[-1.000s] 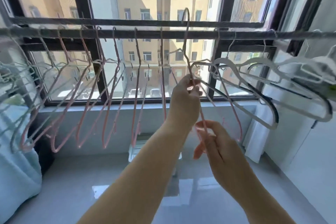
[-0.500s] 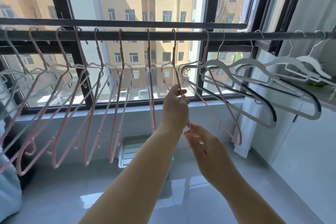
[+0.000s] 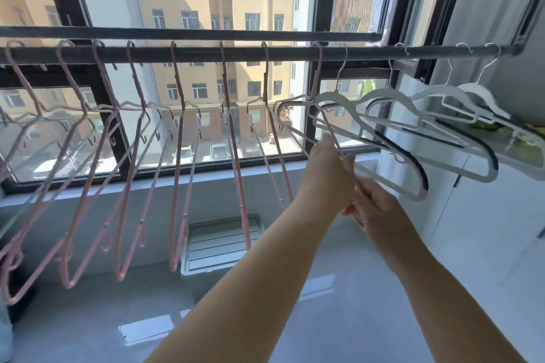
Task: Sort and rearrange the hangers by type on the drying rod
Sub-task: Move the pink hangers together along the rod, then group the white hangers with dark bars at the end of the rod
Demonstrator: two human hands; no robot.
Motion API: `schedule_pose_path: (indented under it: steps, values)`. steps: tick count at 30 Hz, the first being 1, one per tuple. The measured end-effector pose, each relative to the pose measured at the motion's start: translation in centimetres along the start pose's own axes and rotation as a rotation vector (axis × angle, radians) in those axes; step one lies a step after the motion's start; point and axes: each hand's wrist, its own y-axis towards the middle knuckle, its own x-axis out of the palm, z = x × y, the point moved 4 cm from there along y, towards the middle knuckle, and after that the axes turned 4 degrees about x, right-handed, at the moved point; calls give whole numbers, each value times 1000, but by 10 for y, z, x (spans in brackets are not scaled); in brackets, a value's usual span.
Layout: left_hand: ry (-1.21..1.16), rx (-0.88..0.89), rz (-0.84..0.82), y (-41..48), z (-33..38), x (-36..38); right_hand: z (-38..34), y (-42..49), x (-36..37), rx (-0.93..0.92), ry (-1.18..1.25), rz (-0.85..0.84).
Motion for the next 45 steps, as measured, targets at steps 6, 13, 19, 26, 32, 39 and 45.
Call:
schedule_pose_path:
  steps: [6, 13, 19, 26, 32, 39, 45]
  values:
    - [-125, -98, 87, 6, -19, 1, -18, -8, 21, -119, 5, 33]
    - [-211, -91, 103, 5, -26, -7, -21, -11, 35, -144, 17, 53]
    - [-141, -105, 85, 4, -28, -4, -11, -16, 23, -165, -275, -9]
    - [-82, 217, 247, -7, 8, 12, -9, -1, -74, -212, -495, 437]
    - [-85, 35, 102, 21, 15, 68, 14, 22, -86, -80, -316, 134]
    - [-192, -43, 304, 31, 9, 92, 21, 27, -79, -246, -289, -8]
    - [-132, -46, 459, 32, 1, 84, 21, 34, -72, -353, -294, -202]
